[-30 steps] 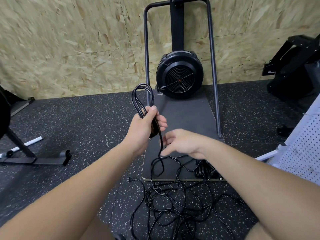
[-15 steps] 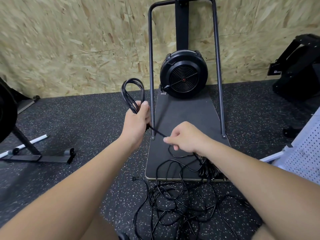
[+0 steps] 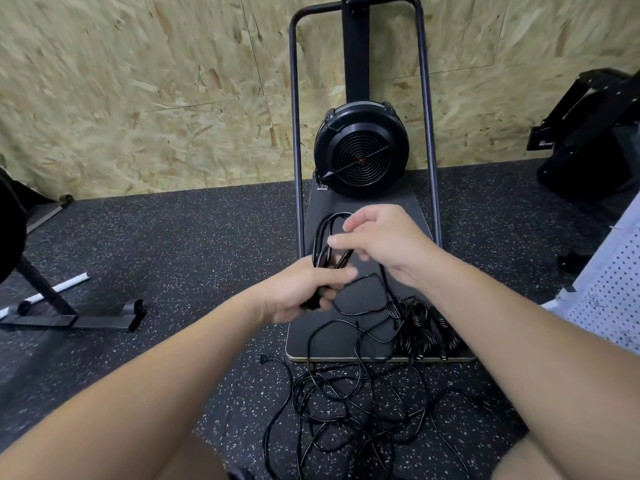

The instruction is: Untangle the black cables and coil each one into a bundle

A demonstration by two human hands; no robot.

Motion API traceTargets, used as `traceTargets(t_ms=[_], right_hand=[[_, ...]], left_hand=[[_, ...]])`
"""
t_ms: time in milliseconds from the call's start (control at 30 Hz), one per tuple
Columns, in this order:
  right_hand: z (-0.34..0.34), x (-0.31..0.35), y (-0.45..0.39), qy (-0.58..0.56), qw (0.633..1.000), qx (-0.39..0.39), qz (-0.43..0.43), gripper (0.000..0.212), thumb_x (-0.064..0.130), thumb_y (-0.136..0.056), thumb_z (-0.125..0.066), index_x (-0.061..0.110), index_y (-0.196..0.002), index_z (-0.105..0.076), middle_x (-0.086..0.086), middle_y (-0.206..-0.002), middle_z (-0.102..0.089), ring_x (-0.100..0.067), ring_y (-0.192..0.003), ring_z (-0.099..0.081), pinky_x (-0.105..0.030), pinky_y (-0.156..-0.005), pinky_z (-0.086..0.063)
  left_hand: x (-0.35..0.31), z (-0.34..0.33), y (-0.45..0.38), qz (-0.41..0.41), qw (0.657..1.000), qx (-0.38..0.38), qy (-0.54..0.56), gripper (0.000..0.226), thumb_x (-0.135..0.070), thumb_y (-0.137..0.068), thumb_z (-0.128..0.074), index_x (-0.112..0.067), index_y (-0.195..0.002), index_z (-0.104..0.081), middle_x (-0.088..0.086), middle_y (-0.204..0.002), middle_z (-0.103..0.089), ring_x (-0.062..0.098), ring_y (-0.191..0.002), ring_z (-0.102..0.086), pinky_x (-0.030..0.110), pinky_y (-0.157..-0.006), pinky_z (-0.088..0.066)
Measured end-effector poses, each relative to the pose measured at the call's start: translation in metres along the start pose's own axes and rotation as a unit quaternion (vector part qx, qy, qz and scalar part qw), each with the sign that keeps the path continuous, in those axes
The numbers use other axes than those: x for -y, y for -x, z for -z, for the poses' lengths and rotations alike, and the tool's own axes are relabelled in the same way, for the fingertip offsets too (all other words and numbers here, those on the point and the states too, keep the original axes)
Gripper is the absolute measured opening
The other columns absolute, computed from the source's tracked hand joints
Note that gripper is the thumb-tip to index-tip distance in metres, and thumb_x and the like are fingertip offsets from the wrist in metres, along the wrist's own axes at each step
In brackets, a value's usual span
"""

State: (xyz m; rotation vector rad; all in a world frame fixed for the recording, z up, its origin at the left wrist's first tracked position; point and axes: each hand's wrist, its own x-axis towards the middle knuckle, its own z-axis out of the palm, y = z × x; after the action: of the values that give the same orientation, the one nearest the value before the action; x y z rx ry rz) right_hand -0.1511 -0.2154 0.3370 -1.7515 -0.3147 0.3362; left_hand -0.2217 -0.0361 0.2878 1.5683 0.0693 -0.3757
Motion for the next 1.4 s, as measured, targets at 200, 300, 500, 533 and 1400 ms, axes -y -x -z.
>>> traceTargets(t_ms=[200, 300, 500, 533, 1400], right_hand=[[0.012, -0.009, -0.003, 0.023, 0.999, 0.005, 0.048, 0.032, 0.011, -0.086, -0.090, 0.019, -0.113, -0.076, 0.001, -0.102, -0.084, -0.017, -0.090, -0.080, -0.035, -0.083, -0.064], [0.013, -0.024, -0.007, 0.132, 0.990, -0.038, 0.031, 0.025, 0.029, -0.082, -0.095, 0.028, -0.101, -0.079, 0.007, -0.095, -0.081, -0.017, -0.089, -0.078, -0.034, -0.079, -0.060], [0.012, -0.025, -0.009, 0.174, 0.978, -0.095, 0.060, 0.015, 0.038, -0.093, -0.088, 0.025, -0.088, -0.084, 0.006, -0.082, -0.079, -0.014, -0.081, -0.074, -0.029, -0.071, -0.057], [0.012, -0.021, -0.009, 0.168, 0.978, -0.102, 0.072, 0.014, 0.035, -0.095, -0.086, 0.024, -0.088, -0.084, 0.004, -0.078, -0.079, -0.014, -0.075, -0.074, -0.028, -0.068, -0.058], [0.000, -0.037, -0.007, 0.114, 0.981, 0.158, -0.028, 0.045, -0.008, -0.083, -0.081, 0.007, -0.125, -0.075, -0.007, -0.115, -0.083, -0.019, -0.109, -0.078, -0.037, -0.107, -0.057]], left_hand=[[-0.002, 0.009, -0.009, -0.043, 0.987, -0.117, 0.105, 0.014, -0.017, -0.109, -0.060, -0.010, -0.118, -0.069, -0.003, -0.076, -0.043, 0.011, -0.061, -0.034, 0.023, -0.053, -0.031], [-0.004, 0.015, -0.009, -0.069, 0.979, -0.119, 0.151, 0.013, -0.018, -0.110, -0.057, -0.011, -0.115, -0.066, -0.003, -0.077, -0.039, 0.011, -0.062, -0.030, 0.023, -0.056, -0.029], [-0.010, 0.017, -0.006, -0.108, 0.972, -0.153, 0.145, 0.006, -0.020, -0.106, -0.068, -0.016, -0.106, -0.064, -0.002, -0.080, -0.045, 0.013, -0.065, -0.034, 0.026, -0.060, -0.031], [-0.009, 0.018, -0.007, -0.114, 0.972, -0.161, 0.127, 0.009, -0.022, -0.106, -0.070, -0.019, -0.101, -0.063, -0.001, -0.081, -0.047, 0.014, -0.066, -0.036, 0.026, -0.061, -0.033], [-0.015, -0.002, -0.005, -0.178, 0.963, -0.150, 0.133, 0.012, -0.013, -0.113, -0.059, -0.011, -0.102, -0.054, 0.013, -0.081, -0.058, 0.032, -0.079, -0.064, 0.047, -0.085, -0.056]])
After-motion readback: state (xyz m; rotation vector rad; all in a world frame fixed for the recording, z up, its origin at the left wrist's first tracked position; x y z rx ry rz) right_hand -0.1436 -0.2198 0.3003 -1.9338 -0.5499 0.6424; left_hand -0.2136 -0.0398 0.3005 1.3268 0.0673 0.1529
